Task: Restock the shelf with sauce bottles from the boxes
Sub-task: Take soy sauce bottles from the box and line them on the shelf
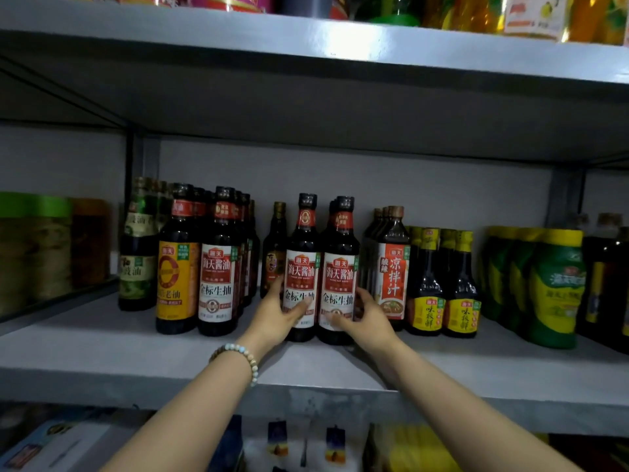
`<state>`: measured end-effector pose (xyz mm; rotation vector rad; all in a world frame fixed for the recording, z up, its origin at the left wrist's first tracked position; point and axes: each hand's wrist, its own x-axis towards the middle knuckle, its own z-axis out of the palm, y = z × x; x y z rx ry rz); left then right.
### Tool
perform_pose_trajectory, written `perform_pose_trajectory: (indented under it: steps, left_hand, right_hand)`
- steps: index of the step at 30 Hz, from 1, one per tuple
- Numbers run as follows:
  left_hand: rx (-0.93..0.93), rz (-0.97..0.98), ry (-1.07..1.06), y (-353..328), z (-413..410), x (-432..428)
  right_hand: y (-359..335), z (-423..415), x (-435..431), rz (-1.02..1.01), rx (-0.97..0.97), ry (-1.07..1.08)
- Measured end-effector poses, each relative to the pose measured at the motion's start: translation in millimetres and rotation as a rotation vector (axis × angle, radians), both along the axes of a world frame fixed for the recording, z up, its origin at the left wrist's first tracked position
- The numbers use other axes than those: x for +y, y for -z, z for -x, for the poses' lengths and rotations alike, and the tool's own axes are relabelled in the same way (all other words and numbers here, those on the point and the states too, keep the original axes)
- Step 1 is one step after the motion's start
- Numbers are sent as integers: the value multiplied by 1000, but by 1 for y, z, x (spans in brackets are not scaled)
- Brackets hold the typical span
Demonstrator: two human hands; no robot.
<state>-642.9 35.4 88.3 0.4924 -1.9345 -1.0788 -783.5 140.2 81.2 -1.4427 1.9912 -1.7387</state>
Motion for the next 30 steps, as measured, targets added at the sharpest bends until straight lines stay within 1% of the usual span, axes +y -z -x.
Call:
perform_pose_trajectory:
  steps: [13,22,27,30]
  left_hand:
    - [-23,-1,17,0,-2,1]
    - [-48,-10,28,0,-2,3]
    - [-139,-1,-71,-13,-19,14]
    - [-145,43,-59,-22,-37,36]
  right_hand:
    - [2,3,-4,-11,-30,-17]
    - [2,6,-5,-65,-2,-1]
    - [-16,8,16,-158,-15,-41]
    - [-34,9,48,-133,21,-42]
